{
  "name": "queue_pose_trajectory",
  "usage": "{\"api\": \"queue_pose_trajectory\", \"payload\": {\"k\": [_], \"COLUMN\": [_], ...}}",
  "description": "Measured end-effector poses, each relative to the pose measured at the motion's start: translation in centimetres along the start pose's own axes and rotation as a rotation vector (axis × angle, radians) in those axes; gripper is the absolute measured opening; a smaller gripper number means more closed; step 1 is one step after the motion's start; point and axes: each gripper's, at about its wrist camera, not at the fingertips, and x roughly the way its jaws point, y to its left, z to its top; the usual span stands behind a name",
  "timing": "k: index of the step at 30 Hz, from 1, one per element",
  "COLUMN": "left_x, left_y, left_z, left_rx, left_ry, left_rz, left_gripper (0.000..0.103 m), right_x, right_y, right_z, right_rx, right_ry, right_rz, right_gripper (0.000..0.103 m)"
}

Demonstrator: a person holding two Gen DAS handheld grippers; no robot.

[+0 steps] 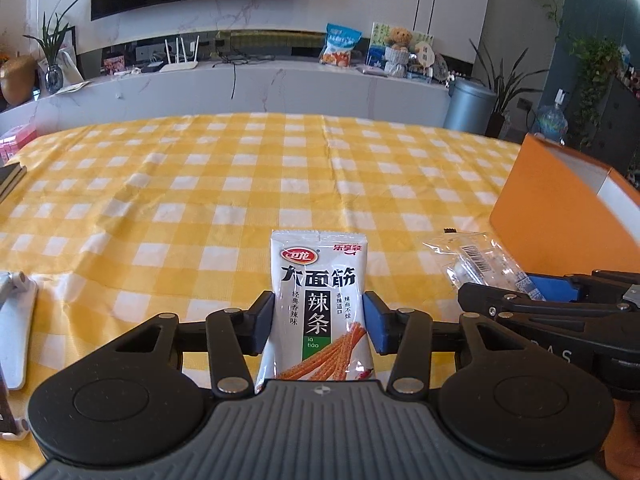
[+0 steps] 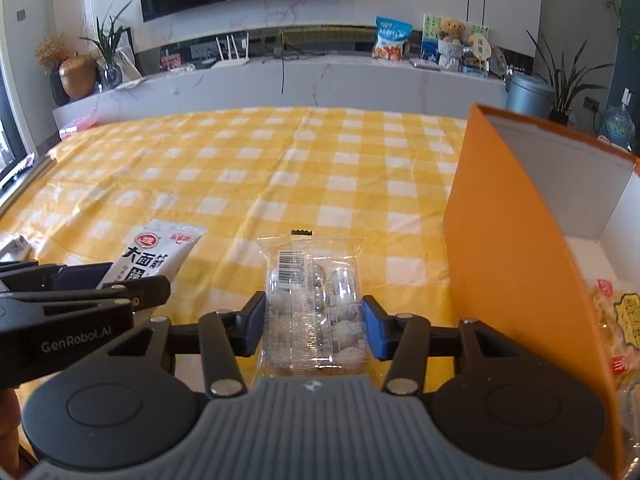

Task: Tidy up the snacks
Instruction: 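Lift both packets and carry them over the box with both tools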

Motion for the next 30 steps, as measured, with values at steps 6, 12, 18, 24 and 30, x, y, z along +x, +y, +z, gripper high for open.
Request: {"api": "queue_pose_trajectory", "payload": {"k": [6,12,18,24,30], "left_x": [-3.6,-6.6,-7.8,-6.3,-2.2], "left_y": [-1.7,-4.8,-8.8,-13.2,-18.6], "left_z": [1.7,3.4,5.5,8.6,11.1], "left_rx": [0.032,0.112,0.186,0.256,0.357], "left_ry": [-0.083,-0.165,-0.206,-0.186,-0.091], "left_rz": [-0.025,-0.07,-0.156,-0.288,-0.382], "left_gripper": [0.054,0.054,0.054,0.054,0.054], "right_x": [-4.0,-8.4,-12.5,-14.7,-14.2], "right_y": [-1.0,-3.1,-7.2,-13.6,-19.8], "right_z": [1.5,2.3,2.9,3.1,3.7], "right_rx": [0.05,0.115,0.185,0.263,0.317], "right_ry": [-0.076,-0.143,-0.203,-0.198,-0.102], "right_rz": [0.032,0.068,0.069,0.026,-0.052], "right_gripper": [0.049,0.049,0.049,0.05,0.05]}}
